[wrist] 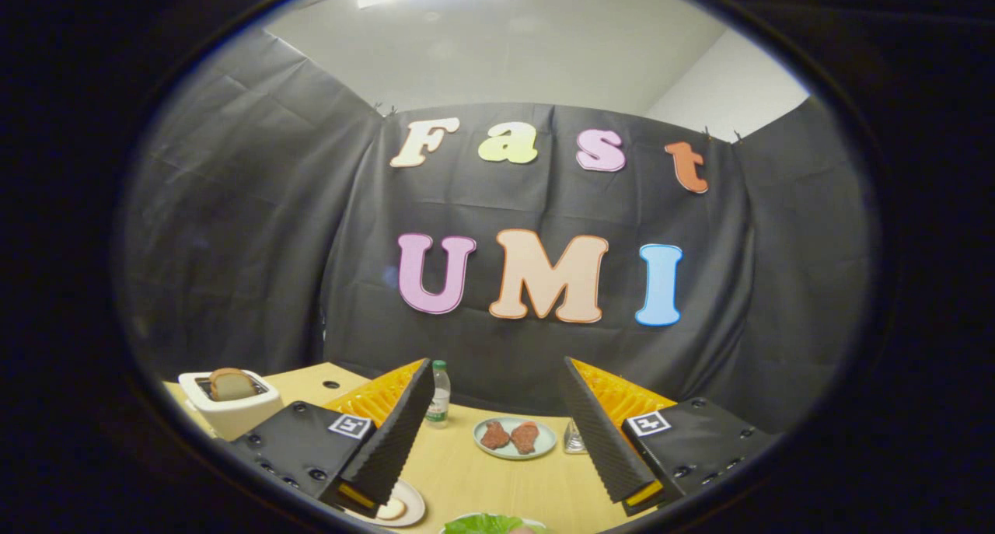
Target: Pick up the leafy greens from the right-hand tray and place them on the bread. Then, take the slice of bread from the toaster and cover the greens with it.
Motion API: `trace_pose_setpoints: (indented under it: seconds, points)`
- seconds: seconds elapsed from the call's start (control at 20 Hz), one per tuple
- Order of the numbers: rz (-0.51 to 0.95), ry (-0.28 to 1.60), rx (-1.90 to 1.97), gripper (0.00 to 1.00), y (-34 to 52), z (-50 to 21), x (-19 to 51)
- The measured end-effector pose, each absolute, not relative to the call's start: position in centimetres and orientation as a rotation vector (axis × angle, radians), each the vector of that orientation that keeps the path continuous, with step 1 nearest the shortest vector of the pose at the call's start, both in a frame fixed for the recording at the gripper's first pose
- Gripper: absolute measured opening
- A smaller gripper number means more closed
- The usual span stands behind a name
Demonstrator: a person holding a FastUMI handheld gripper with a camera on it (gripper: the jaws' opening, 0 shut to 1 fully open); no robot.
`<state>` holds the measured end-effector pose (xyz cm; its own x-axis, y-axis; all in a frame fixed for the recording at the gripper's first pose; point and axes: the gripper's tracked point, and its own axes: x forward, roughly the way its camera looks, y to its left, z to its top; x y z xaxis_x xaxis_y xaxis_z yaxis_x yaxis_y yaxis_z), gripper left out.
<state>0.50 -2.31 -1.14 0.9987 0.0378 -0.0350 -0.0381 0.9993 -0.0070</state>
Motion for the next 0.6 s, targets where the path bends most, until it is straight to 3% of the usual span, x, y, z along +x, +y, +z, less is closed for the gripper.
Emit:
trace_pose_setpoints:
  seconds: [0.6]
  points:
    - [0.235,0.182,-0.107,1.0,-3.9,-6.6,-0.1]
